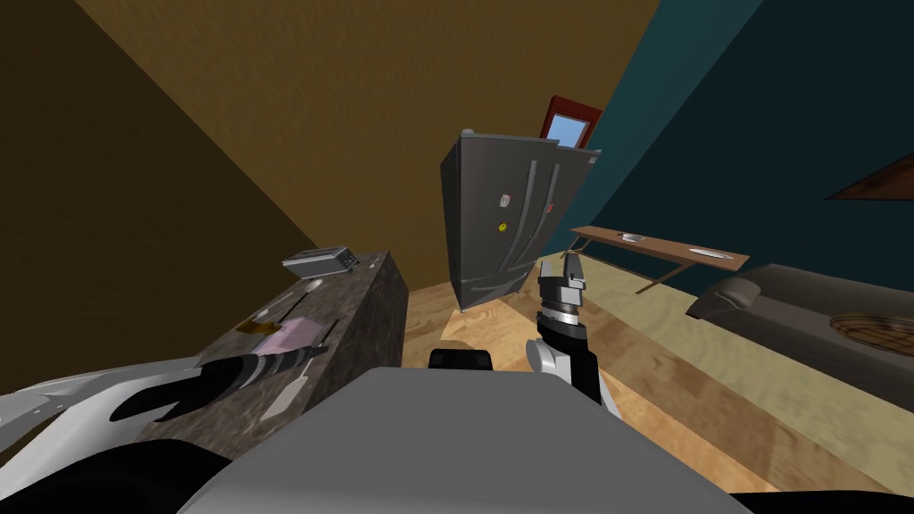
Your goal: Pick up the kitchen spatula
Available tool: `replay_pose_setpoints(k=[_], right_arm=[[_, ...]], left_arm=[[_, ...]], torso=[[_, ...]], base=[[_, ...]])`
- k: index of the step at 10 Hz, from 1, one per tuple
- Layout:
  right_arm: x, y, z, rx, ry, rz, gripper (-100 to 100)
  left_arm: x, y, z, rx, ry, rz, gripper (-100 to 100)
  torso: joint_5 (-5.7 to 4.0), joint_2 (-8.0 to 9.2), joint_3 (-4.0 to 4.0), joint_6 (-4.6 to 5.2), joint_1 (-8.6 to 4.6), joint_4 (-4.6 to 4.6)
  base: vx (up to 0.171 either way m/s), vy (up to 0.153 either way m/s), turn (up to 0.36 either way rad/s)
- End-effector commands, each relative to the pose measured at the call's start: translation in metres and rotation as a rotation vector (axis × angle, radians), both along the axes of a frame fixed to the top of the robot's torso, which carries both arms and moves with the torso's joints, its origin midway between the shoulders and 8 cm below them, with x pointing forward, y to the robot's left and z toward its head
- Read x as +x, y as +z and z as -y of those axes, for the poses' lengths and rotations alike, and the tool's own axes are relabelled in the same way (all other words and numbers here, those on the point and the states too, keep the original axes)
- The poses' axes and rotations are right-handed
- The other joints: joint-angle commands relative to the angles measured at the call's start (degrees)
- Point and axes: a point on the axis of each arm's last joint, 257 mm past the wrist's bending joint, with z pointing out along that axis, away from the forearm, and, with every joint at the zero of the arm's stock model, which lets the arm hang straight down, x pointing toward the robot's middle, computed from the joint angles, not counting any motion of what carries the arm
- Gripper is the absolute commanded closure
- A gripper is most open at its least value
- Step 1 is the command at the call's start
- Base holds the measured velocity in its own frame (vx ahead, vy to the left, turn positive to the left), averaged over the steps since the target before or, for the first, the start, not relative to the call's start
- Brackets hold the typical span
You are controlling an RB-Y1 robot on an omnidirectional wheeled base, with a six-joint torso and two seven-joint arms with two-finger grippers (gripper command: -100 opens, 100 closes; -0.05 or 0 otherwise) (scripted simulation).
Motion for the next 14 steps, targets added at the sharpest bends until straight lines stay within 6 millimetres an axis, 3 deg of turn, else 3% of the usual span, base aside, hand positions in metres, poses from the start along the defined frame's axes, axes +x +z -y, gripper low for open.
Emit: replay_pose_setpoints(k=[1, 2, 4, 5, 7, 8, 9, 13, 14], right_arm=[[0.000, 0.000, 0.000, 0.000, 0.000, 0.000, 0], [0.000, 0.000, 0.000, 0.000, 0.000, 0.000, 0], [0.000, 0.000, 0.000, 0.000, 0.000, 0.000, 0], [0.000, 0.000, 0.000, 0.000, 0.000, 0.000, 0], [0.000, 0.000, 0.000, 0.000, 0.000, 0.000, 0], [0.000, 0.000, 0.000, 0.000, 0.000, 0.000, 0], [0.000, 0.000, 0.000, 0.000, 0.000, 0.000, 0], [0.000, 0.000, 0.000, 0.000, 0.000, 0.000, 0], [0.000, 0.000, 0.000, 0.000, 0.000, 0.000, 0]], left_arm=[[-0.021, -0.004, -0.007, 0.013, 0.013, -0.047, -100], [-0.011, -0.001, -0.006, 0.021, -0.017, -0.035, -100], [-0.021, -0.004, -0.007, 0.013, 0.013, -0.047, -100], [-0.048, -0.012, -0.008, 0.012, 0.032, -0.096, -100], [-0.044, -0.010, -0.007, 0.015, 0.022, -0.089, -100], [-0.045, -0.010, -0.008, 0.014, 0.026, -0.090, 0], [-0.053, -0.017, -0.008, 0.013, 0.035, -0.090, -100], [-0.074, -0.034, -0.008, 0.011, 0.057, -0.092, -100], [-0.071, -0.033, -0.008, 0.010, 0.054, -0.091, -100]], torso=[[0.00, 0.00, 0.00, 0.00, 0.00, 0.00], [0.01, -0.05, -0.03, 0.01, 0.02, -0.01], [-0.01, 0.02, 0.01, 0.00, -0.05, 0.00], [-0.02, 0.08, 0.04, 0.00, -0.07, 0.02], [-0.01, -0.05, -0.03, 0.00, -0.05, -0.01], [-0.02, 0.01, 0.00, 0.01, -0.06, 0.00], [-0.02, 0.06, 0.03, 0.00, -0.07, 0.01], [0.01, -0.01, -0.01, 0.01, 0.00, 0.00], [0.00, -0.02, -0.01, 0.01, 0.00, 0.00]], base=[[0.047, 0.018, -0.054], [0.035, 0.014, -0.017], [0.008, 0.003, 0.001], [0.035, 0.003, -0.065], [0.035, 0.005, -0.015], [0.000, 0.000, 0.000], [0.022, 0.005, -0.071], [0.038, 0.015, -0.061], [0.015, 0.008, -0.009]])
